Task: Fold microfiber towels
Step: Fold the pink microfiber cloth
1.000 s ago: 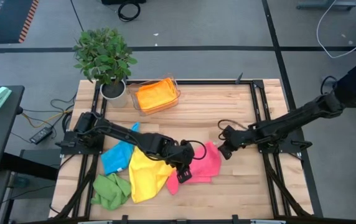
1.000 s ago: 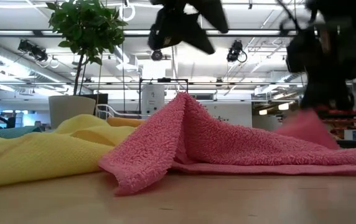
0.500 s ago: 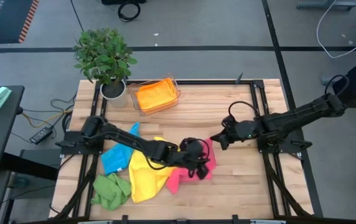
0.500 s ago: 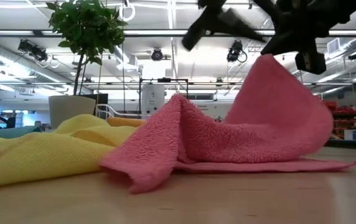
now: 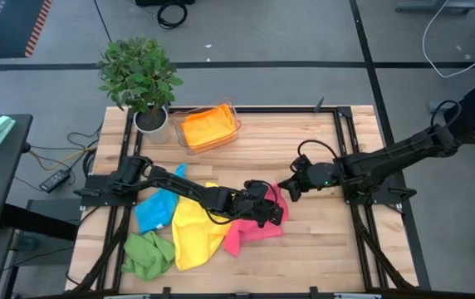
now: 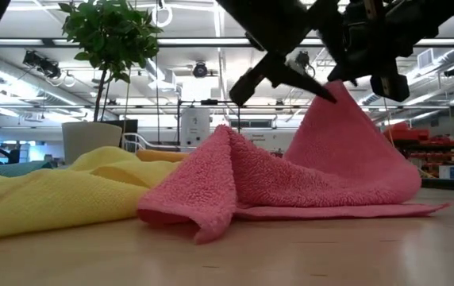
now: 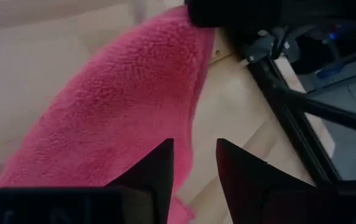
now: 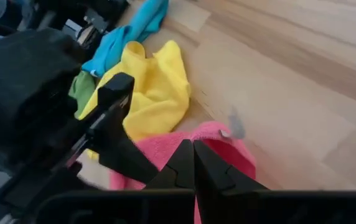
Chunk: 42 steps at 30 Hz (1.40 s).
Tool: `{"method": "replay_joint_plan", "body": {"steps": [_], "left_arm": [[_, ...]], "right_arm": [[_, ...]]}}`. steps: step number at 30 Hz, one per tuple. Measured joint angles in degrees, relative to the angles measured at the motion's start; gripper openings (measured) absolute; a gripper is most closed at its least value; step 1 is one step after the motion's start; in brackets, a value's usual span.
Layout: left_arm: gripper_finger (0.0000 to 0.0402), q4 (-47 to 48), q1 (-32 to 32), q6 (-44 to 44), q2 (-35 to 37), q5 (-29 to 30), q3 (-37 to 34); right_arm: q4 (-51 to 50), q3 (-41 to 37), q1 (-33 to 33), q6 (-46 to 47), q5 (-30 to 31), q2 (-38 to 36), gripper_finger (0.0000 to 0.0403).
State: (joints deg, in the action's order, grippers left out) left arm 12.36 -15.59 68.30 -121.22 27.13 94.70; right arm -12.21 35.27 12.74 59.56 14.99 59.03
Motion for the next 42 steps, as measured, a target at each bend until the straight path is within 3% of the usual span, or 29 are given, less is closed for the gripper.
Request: {"method": "replay_joint_plan", "body": {"steps": [4,14,17,21,27,31,36,42], "left_arm": [[0.0126,-0.32,-0.04,-5.51,0.24,0.06,0.2],[0.0123,0.72,-2.39,-41.19,9.31,-3.23,0.22],[0.0128,0.82,-1.98,-49.53,10.79,-9.35,0.24],[0.0129,0.53,0.29,-52.49,10.22,-23.3,0.24],[0.0117,-6.65,3.38,-55.84,7.33,-33.57,0.24],[0.0114,-10.17,5.18,-55.4,5.78,-39.12,0.2],[0.0113,-10.33,5.07,-49.97,5.9,-39.47,0.22],[0.0113,-6.14,4.11,-40.55,6.05,-31.47,0.28]], "right_arm": [[-0.07,0.0,-0.83,-3.03,-2.71,-0.11,0.0],[2.26,0.0,0.27,-17.0,-20.24,-0.44,0.0],[3.96,0.0,2.85,-19.46,-25.92,-0.42,0.0],[7.16,0.0,7.48,-17.44,-27.0,-0.44,0.0],[9.92,0.0,13.97,-10.33,-20.72,-0.44,0.0],[9.75,0.0,17.72,-5.81,-12.86,-0.44,0.0],[10.01,0.0,20.09,2.21,-0.36,-0.44,0.0],[9.1,-0.13,20.33,8.99,7.37,-0.31,0.0]]}}
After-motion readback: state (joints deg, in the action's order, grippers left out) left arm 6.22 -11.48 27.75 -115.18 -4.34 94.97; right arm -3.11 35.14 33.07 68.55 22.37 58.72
